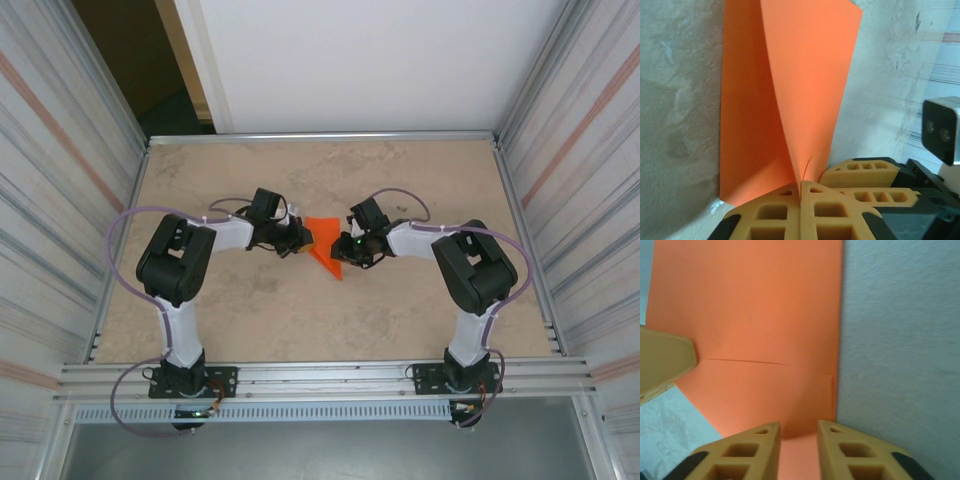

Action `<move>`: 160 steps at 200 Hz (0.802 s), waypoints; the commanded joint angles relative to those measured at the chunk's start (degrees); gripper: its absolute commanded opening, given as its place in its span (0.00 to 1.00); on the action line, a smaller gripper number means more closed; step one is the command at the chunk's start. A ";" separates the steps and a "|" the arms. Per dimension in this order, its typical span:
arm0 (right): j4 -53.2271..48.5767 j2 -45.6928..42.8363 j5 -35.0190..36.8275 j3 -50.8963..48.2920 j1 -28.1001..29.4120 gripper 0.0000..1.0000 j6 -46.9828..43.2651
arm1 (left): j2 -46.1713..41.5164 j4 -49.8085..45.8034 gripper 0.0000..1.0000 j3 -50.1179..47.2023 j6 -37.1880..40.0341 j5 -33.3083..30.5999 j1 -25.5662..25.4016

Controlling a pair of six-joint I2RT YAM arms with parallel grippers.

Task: Fold a paper plane with a square sheet of paper (pick it up from the middle)
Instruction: Fourth fold the wing at the center of the table.

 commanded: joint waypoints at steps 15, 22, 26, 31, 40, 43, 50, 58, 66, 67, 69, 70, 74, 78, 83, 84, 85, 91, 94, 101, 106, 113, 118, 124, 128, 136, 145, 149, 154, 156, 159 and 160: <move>-6.51 -10.01 15.21 -0.68 2.31 0.43 -8.80 | -5.42 -5.11 0.02 1.03 -0.74 -5.06 0.30; -7.28 -11.09 19.54 -0.61 3.92 0.45 -10.37 | -6.58 -6.13 0.01 0.71 -1.50 -6.88 0.26; -7.62 -11.55 21.63 -0.61 4.89 0.46 -11.26 | -7.09 -6.62 0.01 0.58 -1.99 -7.73 0.09; -7.73 -12.10 23.88 -0.66 6.13 0.46 -12.21 | -7.80 -7.34 0.02 0.50 -2.51 -8.78 -0.05; -7.56 -12.61 26.99 -0.62 8.27 0.46 -13.61 | -8.82 -9.12 0.02 0.66 -3.27 -10.95 -0.32; -7.27 -12.69 27.72 -0.65 8.89 0.46 -14.04 | -9.16 -9.51 0.02 0.66 -3.59 -11.58 -0.39; -6.68 -12.71 29.14 -0.56 10.62 0.46 -14.75 | -9.76 -10.01 0.02 0.61 -4.14 -12.61 -0.67; -5.86 -12.42 30.52 -0.24 12.64 0.46 -15.90 | -10.47 -10.52 0.02 0.54 -4.96 -13.76 -0.99; -5.28 -11.86 31.78 0.06 14.15 0.46 -16.60 | -11.01 -10.71 0.02 0.61 -5.61 -14.65 -1.42; -5.21 -11.71 31.89 0.21 14.35 0.46 -16.69 | -11.03 -10.76 0.02 0.64 -5.69 -14.74 -1.41; -5.03 -11.34 32.36 0.45 14.88 0.46 -16.95 | -11.04 -10.85 0.02 0.66 -5.82 -14.96 -1.53; -5.00 -11.23 32.54 0.54 14.98 0.46 -17.00 | -11.13 -10.87 0.02 0.70 -5.89 -15.12 -1.55; -4.85 -10.67 32.88 1.01 15.73 0.46 -17.27 | -11.29 -10.98 0.02 0.70 -6.34 -15.42 -1.75; -4.75 -10.06 33.01 1.43 16.29 0.46 -17.52 | -11.35 -11.09 0.02 0.84 -6.45 -15.83 -1.97; -4.56 -9.19 33.00 2.06 16.83 0.46 -17.67 | -11.27 -11.36 0.02 0.99 -6.71 -16.12 -2.16; -4.54 -9.01 32.98 2.13 16.97 0.46 -17.66 | -11.29 -11.35 0.02 1.04 -6.77 -16.14 -2.17; -4.49 -8.79 32.98 2.26 17.03 0.46 -17.66 | -11.26 -11.44 0.02 1.07 -6.80 -16.14 -2.22; -4.45 -7.84 32.91 3.04 17.47 0.46 -17.71 | -11.11 -11.47 0.02 1.17 -6.93 -16.26 -2.35; -4.38 -7.23 32.88 3.34 17.64 0.45 -17.66 | -11.01 -11.58 0.02 1.25 -7.08 -16.28 -2.41; -4.28 -6.08 32.87 3.90 18.01 0.45 -17.55 | -10.78 -11.61 0.02 1.28 -7.26 -16.18 -2.45; -4.10 -5.36 33.01 4.21 18.26 0.44 -17.50 | -10.59 -11.61 0.02 1.33 -7.47 -16.17 -2.50; -3.93 -4.72 33.40 4.64 18.34 0.44 -17.26 | -10.46 -11.59 0.02 1.34 -7.58 -16.16 -2.53; -3.87 -4.19 33.57 4.73 18.34 0.43 -17.11 | -10.41 -11.67 0.02 1.34 -7.57 -16.13 -2.60; -3.74 -3.72 33.59 4.91 18.33 0.43 -17.12 | -10.35 -11.82 0.02 1.38 -7.57 -16.11 -2.61; -3.66 -3.49 33.59 5.00 18.31 0.43 -17.21 | -10.34 -11.83 0.02 1.42 -7.59 -16.13 -2.54; -3.57 -2.97 33.70 5.27 18.28 0.42 -17.31 | -10.48 -12.13 0.02 1.45 -7.54 -16.07 -2.62; -3.64 -2.37 33.59 5.62 18.16 0.41 -17.49 | -10.44 -12.28 0.02 1.44 -7.54 -16.21 -2.62; -3.73 -2.11 33.59 5.82 18.15 0.40 -17.58 | -10.43 -12.31 0.02 1.48 -7.54 -16.11 -2.59; -3.80 -1.79 33.51 5.92 18.24 0.39 -17.66 | -10.43 -12.38 0.02 1.48 -7.54 -16.07 -2.59; -3.78 -1.65 33.41 5.95 18.24 0.38 -17.66 | -10.45 -12.39 0.02 1.46 -7.54 -16.07 -2.59; -3.80 -1.51 33.24 5.96 18.29 0.37 -17.69 | -10.47 -12.46 0.02 1.50 -7.54 -16.09 -2.57; -3.81 -1.44 33.19 5.97 18.26 0.37 -17.72 | -10.45 -12.47 0.02 1.48 -7.54 -16.12 -2.55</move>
